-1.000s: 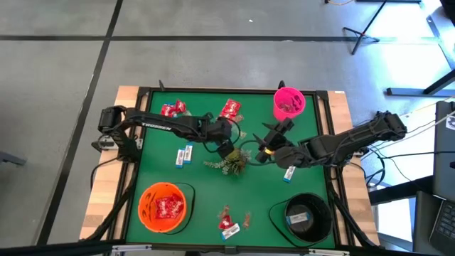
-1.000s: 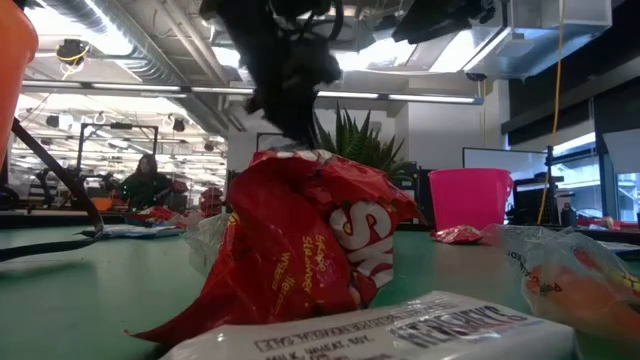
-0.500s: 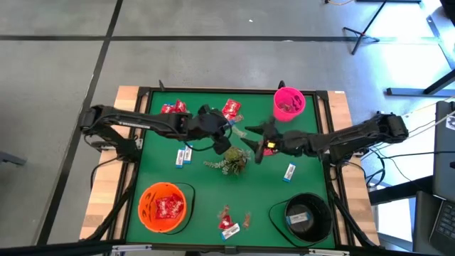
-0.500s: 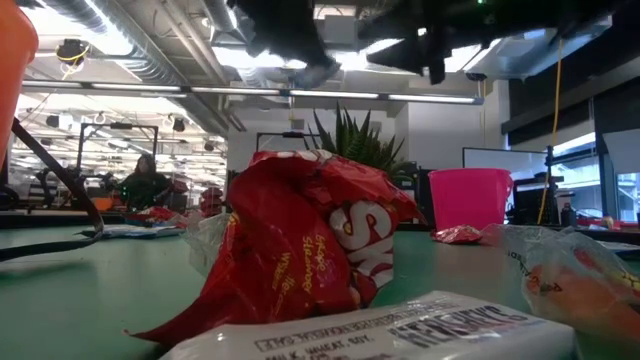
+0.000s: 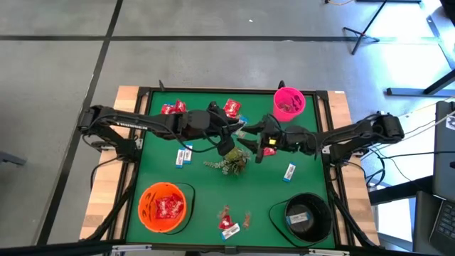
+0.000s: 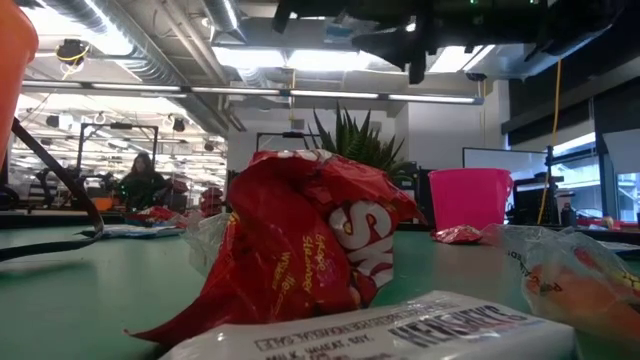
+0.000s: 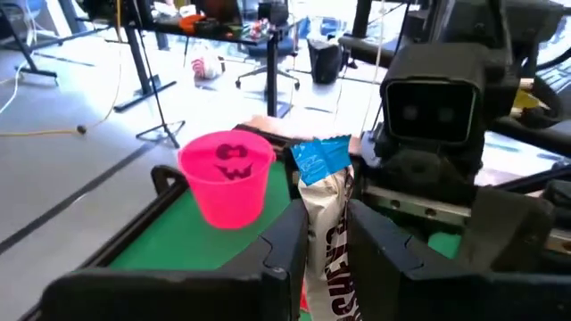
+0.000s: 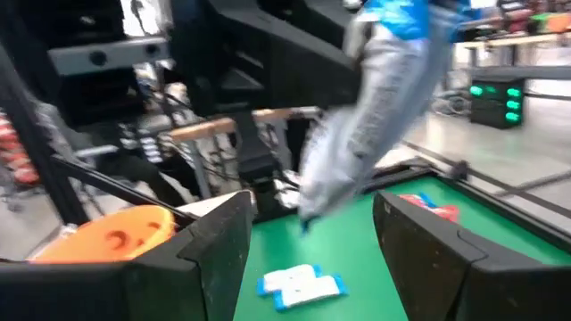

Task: Sort candy
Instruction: Put the white chocolate into the black bucket

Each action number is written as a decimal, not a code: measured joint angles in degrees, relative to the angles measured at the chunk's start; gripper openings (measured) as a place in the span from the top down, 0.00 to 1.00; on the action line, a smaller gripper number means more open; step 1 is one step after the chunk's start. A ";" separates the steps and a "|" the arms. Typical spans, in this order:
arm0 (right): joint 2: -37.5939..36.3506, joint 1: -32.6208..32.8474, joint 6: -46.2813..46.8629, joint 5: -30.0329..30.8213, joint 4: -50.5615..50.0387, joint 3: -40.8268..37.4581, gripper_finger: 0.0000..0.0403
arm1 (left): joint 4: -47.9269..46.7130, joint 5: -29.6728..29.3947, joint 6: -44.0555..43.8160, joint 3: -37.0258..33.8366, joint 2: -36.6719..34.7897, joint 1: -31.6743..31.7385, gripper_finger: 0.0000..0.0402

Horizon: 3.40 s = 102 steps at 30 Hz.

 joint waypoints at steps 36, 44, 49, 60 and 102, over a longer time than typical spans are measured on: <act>3.13 0.04 -0.12 1.64 7.62 0.02 0.87 | -0.48 4.90 1.50 -0.02 0.03 -1.11 0.68; 2.16 0.02 -0.07 -1.22 6.18 0.02 0.84 | -7.00 1.48 1.69 -0.02 -6.02 -1.11 0.54; -2.39 0.04 -0.08 -3.37 0.29 0.02 0.90 | -11.52 -2.25 2.87 -0.02 -11.36 -2.20 0.53; -18.41 0.09 2.13 -14.35 -22.86 0.02 0.92 | -22.69 -9.86 1.50 -0.02 -13.42 -5.15 0.53; -7.59 53.70 64.08 0.74 -87.26 22.95 0.93 | 2.69 -9.21 -4.58 -24.23 -21.66 -5.88 0.53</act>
